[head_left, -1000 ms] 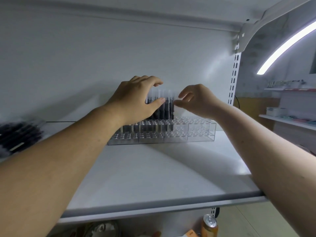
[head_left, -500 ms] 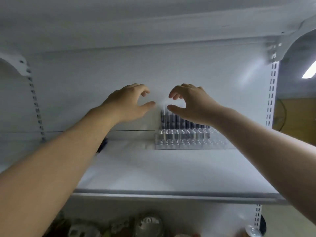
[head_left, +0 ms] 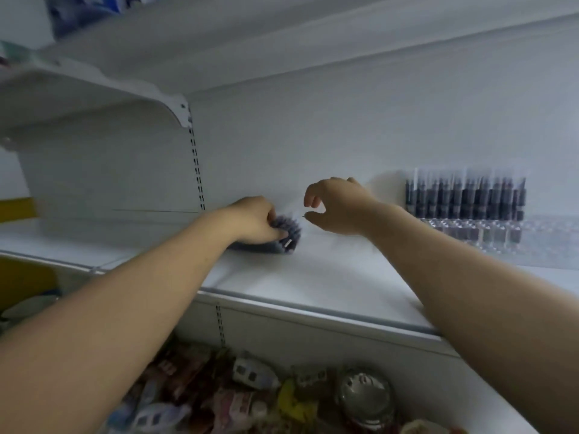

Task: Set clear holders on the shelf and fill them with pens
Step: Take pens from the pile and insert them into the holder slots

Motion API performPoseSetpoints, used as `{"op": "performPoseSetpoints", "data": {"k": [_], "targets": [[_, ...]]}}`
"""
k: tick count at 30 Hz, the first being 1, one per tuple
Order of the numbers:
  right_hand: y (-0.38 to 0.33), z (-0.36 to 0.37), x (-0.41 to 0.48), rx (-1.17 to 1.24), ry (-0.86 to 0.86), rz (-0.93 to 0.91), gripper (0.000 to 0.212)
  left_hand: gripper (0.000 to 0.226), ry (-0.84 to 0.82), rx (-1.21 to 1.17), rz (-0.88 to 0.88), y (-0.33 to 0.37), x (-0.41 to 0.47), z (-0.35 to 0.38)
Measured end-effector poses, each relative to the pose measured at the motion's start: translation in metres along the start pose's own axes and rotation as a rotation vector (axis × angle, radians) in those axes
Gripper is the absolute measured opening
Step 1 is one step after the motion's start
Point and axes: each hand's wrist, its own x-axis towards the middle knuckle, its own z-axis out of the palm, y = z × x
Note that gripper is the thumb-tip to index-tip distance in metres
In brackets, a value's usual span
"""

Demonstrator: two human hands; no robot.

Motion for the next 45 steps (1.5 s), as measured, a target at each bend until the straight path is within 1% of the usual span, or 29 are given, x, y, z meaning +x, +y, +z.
{"op": "performPoseSetpoints", "data": {"k": [2,5,7,11,15,22,27,31,34,36,42,45], "targets": [[0.005,0.001,-0.004,0.026,-0.003,0.012,0.015,0.038,0.012,0.007,-0.005,0.001,0.000,0.001],[0.011,-0.003,-0.010,0.083,0.009,0.040,0.012,0.051,0.049,0.002,-0.040,0.008,0.003,0.000],[0.013,-0.002,-0.014,0.112,-0.001,0.055,0.010,0.057,0.038,0.015,-0.082,0.016,0.004,0.000],[0.015,-0.001,-0.017,0.159,0.008,0.085,0.010,0.048,-0.059,0.079,-0.138,0.033,0.012,0.003],[0.018,0.000,-0.018,0.162,0.016,0.109,0.011,0.048,-0.097,0.112,-0.194,0.036,0.020,0.001],[0.019,-0.002,-0.017,0.181,0.009,0.124,0.013,0.053,-0.102,0.136,-0.204,0.036,0.025,-0.003],[0.018,-0.003,-0.017,0.188,-0.010,0.122,0.013,0.046,-0.113,0.153,-0.182,0.037,0.025,0.002],[0.014,-0.004,-0.018,0.196,-0.018,0.123,0.014,0.034,-0.092,0.153,-0.159,0.040,0.024,0.003],[0.013,-0.005,-0.018,0.201,-0.020,0.126,0.016,0.037,-0.081,0.149,-0.142,0.038,0.023,0.003],[0.013,-0.006,-0.019,0.205,-0.020,0.123,0.016,0.038,-0.065,0.091,-0.135,0.032,0.024,0.002],[0.013,-0.011,-0.019,0.230,0.018,0.122,0.017,0.039,0.041,-0.223,-0.080,0.022,0.016,-0.019],[0.011,-0.022,-0.021,0.256,0.056,0.145,0.018,0.038,0.088,-0.469,-0.015,0.025,0.008,-0.022]]}}
